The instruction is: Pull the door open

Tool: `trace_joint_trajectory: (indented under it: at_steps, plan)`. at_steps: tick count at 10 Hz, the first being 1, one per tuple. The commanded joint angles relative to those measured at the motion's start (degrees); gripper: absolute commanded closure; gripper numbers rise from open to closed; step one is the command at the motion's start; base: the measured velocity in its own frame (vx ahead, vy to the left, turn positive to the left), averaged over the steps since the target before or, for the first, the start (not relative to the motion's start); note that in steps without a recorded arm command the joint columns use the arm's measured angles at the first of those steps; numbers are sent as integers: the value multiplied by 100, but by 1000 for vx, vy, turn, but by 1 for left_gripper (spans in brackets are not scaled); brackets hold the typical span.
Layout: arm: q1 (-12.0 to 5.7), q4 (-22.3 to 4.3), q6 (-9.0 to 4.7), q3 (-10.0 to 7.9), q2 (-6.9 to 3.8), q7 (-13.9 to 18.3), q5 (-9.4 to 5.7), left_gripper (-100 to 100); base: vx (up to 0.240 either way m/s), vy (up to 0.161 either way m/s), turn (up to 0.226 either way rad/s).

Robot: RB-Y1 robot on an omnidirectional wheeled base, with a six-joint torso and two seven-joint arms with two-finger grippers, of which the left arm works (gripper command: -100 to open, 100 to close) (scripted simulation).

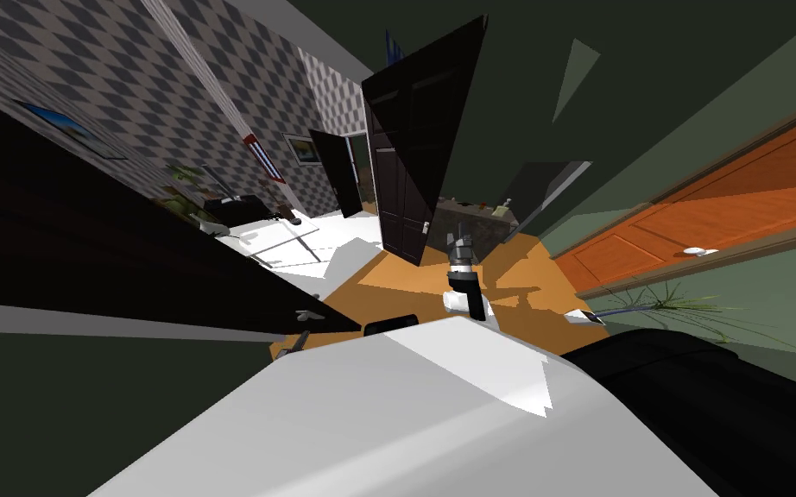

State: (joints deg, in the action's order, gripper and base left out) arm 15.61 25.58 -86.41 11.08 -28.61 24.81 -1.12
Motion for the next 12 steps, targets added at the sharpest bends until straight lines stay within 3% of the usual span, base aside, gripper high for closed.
trace_joint_trajectory:
  at_steps: [1, 4, 6, 10, 11, 12]
  plan:
    - [34, -68, -72, -20, -13, 5, -25, -100, -130, 103, 54]
    - [196, -111, -192, -85, -85, 40, -104, -100, -149, 122, 112]
    - [99, -15, 9, -107, -65, 47, -110, -100, 17, 10, -29]
    - [-134, 13, 308, -187, -51, 104, -158, -100, 179, -57, -66]
    - [-134, 13, 308, -187, -51, 104, -158, -100, 125, -50, -34]
    - [-211, 22, 406, -214, -47, 123, -173, -100, 123, -35, -52]
